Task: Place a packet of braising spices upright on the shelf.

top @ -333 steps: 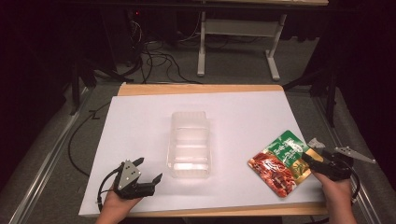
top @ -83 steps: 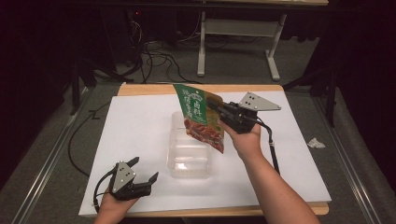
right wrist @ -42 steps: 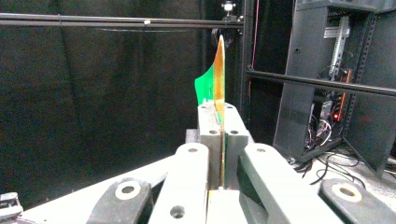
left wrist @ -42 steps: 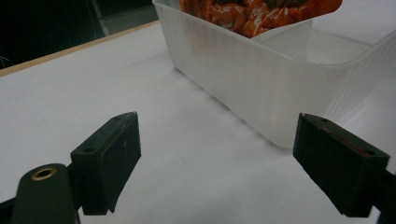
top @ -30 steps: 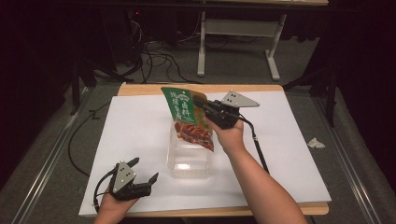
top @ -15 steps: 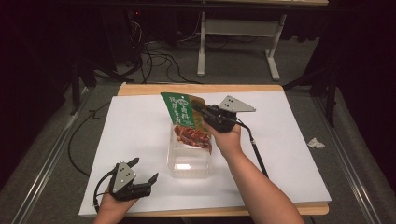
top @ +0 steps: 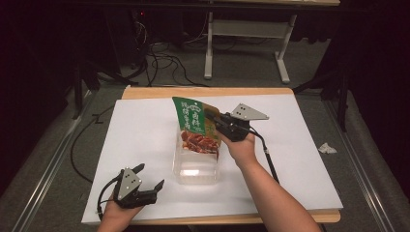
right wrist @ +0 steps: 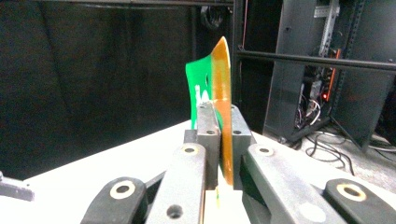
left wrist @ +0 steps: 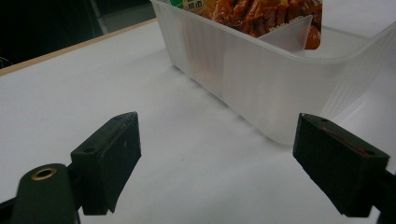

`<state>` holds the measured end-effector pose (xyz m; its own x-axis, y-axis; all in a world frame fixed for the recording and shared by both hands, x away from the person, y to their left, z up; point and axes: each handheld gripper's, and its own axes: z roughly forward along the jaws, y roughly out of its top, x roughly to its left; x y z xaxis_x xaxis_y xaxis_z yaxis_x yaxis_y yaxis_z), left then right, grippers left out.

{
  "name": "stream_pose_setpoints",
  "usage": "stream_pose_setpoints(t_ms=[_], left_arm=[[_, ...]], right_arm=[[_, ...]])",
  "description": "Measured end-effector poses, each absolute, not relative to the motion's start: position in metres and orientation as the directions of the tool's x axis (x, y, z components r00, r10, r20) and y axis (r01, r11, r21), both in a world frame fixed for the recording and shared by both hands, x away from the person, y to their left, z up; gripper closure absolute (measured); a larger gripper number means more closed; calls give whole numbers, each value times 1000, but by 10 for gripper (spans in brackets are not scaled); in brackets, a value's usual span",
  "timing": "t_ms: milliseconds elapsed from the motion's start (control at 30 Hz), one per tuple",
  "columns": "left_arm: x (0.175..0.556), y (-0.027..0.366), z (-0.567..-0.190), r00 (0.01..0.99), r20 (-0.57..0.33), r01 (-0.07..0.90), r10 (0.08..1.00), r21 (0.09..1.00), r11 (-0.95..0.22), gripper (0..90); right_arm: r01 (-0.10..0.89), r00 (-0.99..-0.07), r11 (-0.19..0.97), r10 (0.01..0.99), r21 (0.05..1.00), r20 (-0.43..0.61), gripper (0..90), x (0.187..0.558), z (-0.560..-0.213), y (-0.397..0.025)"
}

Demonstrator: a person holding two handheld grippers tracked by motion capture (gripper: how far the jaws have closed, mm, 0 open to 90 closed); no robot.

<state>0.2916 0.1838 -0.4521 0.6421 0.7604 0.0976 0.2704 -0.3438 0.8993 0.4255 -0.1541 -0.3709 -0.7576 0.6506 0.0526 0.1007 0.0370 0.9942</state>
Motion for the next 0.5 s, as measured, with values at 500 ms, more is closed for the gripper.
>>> stream_pose_setpoints(t_ms=[500], left_arm=[[292, 183, -452, 641, 102, 269, 761, 899, -347, 156]], right_arm=[[147, -754, 82, 654, 986, 58, 771, 424, -373, -159]])
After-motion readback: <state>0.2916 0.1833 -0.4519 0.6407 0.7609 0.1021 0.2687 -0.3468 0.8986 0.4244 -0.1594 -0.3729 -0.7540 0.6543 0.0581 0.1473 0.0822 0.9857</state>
